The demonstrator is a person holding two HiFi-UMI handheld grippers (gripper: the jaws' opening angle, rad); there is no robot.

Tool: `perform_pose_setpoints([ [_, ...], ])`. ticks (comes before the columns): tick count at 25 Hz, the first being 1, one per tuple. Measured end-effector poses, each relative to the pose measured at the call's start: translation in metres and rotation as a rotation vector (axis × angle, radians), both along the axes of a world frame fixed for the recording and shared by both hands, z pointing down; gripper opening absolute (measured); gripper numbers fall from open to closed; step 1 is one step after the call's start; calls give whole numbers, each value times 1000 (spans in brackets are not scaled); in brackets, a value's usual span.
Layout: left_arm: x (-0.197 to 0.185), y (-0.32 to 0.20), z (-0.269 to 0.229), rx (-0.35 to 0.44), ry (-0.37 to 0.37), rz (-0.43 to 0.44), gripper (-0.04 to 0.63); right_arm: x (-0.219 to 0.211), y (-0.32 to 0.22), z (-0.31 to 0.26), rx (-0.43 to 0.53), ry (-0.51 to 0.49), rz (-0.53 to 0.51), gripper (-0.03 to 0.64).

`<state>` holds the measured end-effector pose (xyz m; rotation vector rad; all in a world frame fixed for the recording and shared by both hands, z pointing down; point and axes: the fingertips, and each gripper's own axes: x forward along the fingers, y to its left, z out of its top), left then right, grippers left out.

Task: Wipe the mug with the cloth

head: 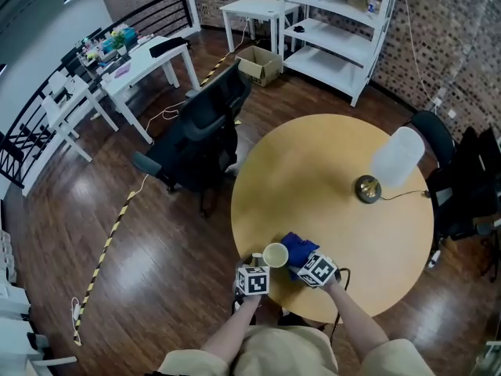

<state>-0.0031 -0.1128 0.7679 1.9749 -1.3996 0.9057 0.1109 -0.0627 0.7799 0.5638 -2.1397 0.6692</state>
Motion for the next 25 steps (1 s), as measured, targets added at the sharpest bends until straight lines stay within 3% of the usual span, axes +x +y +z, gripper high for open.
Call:
perform_pose_setpoints([
  [10, 2, 8, -1, -22, 14, 5, 40, -4, 22, -2, -4, -65, 115, 61],
  [25, 2, 29, 0, -41, 49, -15, 37, -7, 41, -2, -3, -82, 162, 61],
])
